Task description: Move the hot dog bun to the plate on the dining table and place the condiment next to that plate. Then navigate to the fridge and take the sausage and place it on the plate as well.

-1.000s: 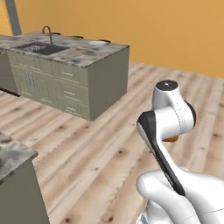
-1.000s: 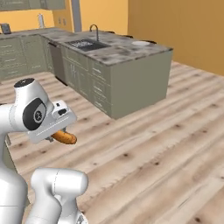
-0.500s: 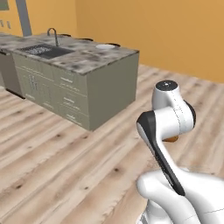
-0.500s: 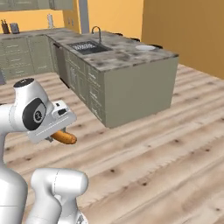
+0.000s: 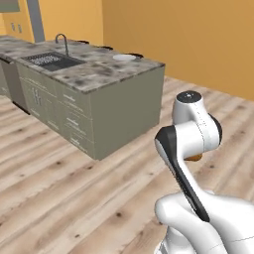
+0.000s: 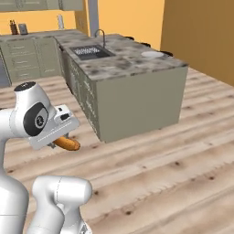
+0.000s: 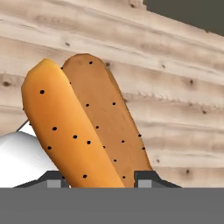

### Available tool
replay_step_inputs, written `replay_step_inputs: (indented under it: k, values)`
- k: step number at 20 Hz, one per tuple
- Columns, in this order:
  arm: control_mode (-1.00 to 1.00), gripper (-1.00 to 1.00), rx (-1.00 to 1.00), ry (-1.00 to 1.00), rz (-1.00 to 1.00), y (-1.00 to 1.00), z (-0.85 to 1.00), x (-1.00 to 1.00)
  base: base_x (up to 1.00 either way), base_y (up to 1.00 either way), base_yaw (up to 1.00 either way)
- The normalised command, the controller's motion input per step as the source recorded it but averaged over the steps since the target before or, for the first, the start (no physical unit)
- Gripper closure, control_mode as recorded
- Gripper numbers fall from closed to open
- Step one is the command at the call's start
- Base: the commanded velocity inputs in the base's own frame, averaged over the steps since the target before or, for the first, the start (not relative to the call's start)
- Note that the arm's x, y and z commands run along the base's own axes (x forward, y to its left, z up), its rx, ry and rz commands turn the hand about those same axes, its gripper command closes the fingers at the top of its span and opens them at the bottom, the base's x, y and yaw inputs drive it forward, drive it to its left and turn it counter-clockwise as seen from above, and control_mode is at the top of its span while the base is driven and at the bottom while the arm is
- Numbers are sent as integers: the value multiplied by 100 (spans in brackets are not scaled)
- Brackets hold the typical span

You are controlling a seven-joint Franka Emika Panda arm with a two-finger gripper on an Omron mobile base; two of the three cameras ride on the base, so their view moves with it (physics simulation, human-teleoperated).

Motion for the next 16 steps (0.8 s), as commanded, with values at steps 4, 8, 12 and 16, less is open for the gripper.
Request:
replay_step_inputs:
  k: [4,8,12,16]
  values:
    - [100,100,0,0,0,0,0,0,80,-91,26]
    - [100,100,0,0,0,0,0,0,82,-87,25]
    - [100,100,0,0,0,0,0,0,82,-89,26]
    - [100,100,0,0,0,0,0,0,80,-88,27]
